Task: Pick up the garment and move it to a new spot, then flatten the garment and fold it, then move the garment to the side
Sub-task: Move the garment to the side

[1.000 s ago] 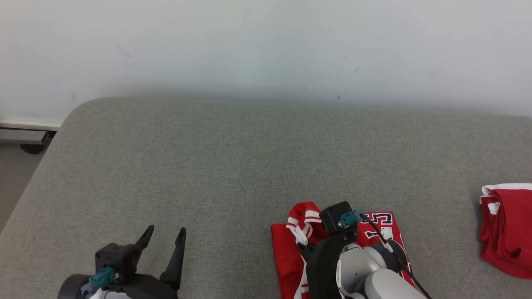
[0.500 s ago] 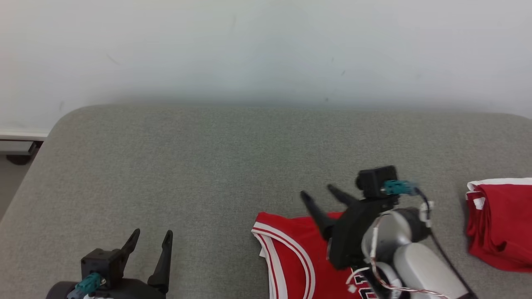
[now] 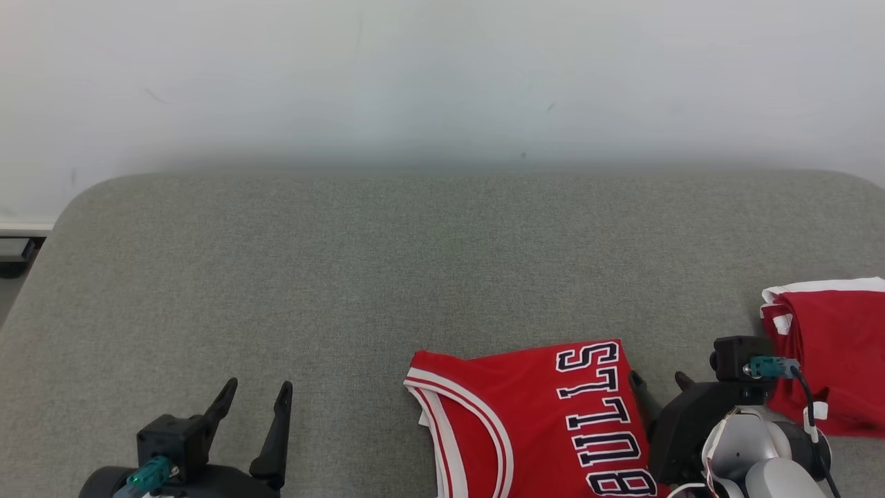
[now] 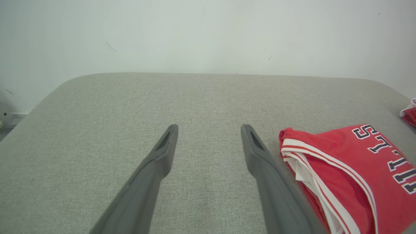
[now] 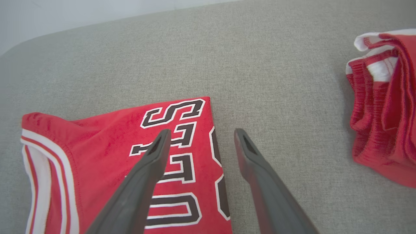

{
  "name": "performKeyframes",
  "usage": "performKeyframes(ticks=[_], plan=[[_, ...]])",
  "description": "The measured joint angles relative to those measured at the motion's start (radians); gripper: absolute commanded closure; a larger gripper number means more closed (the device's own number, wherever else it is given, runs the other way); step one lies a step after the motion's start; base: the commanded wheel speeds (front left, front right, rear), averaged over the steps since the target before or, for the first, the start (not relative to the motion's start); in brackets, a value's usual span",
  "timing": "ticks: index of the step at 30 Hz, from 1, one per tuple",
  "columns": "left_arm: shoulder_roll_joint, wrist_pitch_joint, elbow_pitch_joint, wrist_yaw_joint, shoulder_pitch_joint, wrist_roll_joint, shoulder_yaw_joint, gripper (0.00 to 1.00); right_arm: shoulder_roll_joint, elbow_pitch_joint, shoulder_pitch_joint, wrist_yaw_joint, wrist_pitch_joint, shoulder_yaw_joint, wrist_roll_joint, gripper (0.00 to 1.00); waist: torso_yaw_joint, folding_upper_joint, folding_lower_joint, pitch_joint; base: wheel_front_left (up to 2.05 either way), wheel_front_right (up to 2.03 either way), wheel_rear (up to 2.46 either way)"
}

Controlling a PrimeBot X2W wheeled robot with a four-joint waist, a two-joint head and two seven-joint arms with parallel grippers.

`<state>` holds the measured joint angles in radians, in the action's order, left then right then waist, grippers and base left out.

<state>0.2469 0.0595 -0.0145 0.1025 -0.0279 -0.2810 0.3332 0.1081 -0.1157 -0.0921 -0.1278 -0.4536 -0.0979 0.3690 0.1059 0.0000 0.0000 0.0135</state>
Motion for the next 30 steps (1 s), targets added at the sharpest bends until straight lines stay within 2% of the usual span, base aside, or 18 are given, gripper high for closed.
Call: performKeyframes(ticks=[11,21,22,23,25,26,28,29,30], plan=[[-0.01,0.002,0.0,-0.006,-0.044,0.008,0.014,0.0,-0.022,-0.151,-0.058,0.0,-0.059,0.048,-0.021,0.0,0.03,0.0,0.0,0.031,0.0,0.0,0.0],[-0.012,0.002,-0.007,-0.006,-0.044,0.008,0.017,0.0,-0.032,-0.225,-0.062,0.0,-0.102,0.051,-0.036,0.02,0.052,0.0,0.0,0.04,0.0,0.0,0.0],[-0.012,0.002,-0.007,-0.006,-0.044,0.008,0.017,0.0,-0.033,-0.235,-0.063,0.0,-0.103,0.058,-0.036,0.07,0.053,0.0,0.0,0.04,0.0,0.0,0.0],[-0.013,0.002,-0.007,-0.006,-0.044,0.008,0.017,0.0,-0.035,-0.242,-0.063,0.0,-0.11,0.065,-0.036,0.2,0.054,0.0,0.0,0.039,0.0,0.0,0.0],[-0.013,0.001,-0.008,-0.006,-0.044,0.008,0.016,0.0,-0.039,-0.254,-0.066,0.0,-0.117,0.074,-0.035,0.36,0.055,0.0,0.0,0.038,0.0,0.0,0.0],[-0.013,0.001,-0.008,-0.006,-0.044,0.008,0.016,0.0,-0.043,-0.263,-0.07,0.0,-0.12,0.08,-0.03,0.47,0.055,0.0,0.0,0.037,0.0,0.0,0.0],[-0.014,0.0,-0.009,-0.006,-0.045,0.008,0.017,0.0,-0.048,-0.276,-0.081,0.0,-0.129,0.087,-0.021,0.6,0.057,0.0,0.0,0.036,0.0,0.0,0.0],[-0.015,0.0,-0.01,-0.006,-0.045,0.008,0.017,0.0,-0.048,-0.279,-0.082,0.0,-0.13,0.089,-0.018,0.73,0.057,0.0,0.0,0.034,0.0,0.0,0.0],[-0.016,-0.001,-0.011,-0.006,-0.046,0.008,0.017,0.0,-0.05,-0.283,-0.082,0.0,-0.131,0.092,-0.017,1.0,0.058,0.0,0.0,0.033,0.0,0.0,0.0]])
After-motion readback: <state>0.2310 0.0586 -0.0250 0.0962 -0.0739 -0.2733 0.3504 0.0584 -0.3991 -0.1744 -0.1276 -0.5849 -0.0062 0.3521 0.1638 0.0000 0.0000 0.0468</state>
